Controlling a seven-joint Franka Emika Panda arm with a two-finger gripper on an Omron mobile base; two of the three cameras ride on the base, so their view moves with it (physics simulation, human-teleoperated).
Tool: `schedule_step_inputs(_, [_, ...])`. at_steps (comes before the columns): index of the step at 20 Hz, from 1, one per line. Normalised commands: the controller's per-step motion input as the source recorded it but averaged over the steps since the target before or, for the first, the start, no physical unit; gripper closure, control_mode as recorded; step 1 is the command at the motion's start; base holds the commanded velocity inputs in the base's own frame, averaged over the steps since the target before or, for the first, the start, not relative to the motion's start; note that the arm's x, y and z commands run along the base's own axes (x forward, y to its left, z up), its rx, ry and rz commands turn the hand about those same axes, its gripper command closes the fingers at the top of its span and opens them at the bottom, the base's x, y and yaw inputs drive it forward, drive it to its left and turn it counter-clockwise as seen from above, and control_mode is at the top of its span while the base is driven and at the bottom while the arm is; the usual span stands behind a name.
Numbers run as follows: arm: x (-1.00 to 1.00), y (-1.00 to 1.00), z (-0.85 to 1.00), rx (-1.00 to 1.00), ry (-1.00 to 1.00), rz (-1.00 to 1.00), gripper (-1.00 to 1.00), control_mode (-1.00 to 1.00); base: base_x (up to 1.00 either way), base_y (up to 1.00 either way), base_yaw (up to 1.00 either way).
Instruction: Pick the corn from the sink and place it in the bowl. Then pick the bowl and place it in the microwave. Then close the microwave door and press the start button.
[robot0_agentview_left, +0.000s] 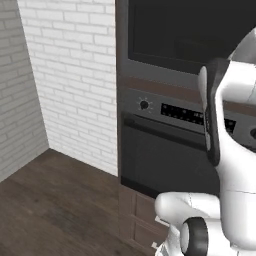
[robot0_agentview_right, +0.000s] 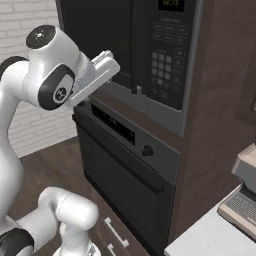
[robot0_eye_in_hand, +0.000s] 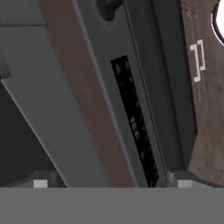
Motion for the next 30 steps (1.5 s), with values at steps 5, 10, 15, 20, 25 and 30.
schedule_step_inputs(5, [-0.95, -0.01, -0.64, -0.02, -0.87, 0.06, -1.0, -1.0, 0.0, 0.0, 0.0])
schedule_step_inputs(10, [-0.65, 0.25, -0.06, -0.02, -0.44, 0.0, -1.0, -1.0, 0.0, 0.0, 0.0])
schedule_step_inputs(15, [-0.73, 0.23, 0.46, 0.0, -0.25, 0.0, -1.0, -1.0, 0.0, 0.0, 0.0])
schedule_step_inputs(20, [-0.41, 0.29, 0.5, 0.0, -0.04, 0.0, -1.0, -1.0, 0.0, 0.0, 0.0])
schedule_step_inputs(25, [0.02, 0.43, 0.09, -0.01, 0.01, 0.0, -1.0, -1.0, 0.0, 0.0, 0.0])
schedule_step_inputs(30, [-0.11, 0.15, 0.04, -0.12, 0.0, -0.07, -1.0, -1.0, 0.0, 0.0, 0.0])
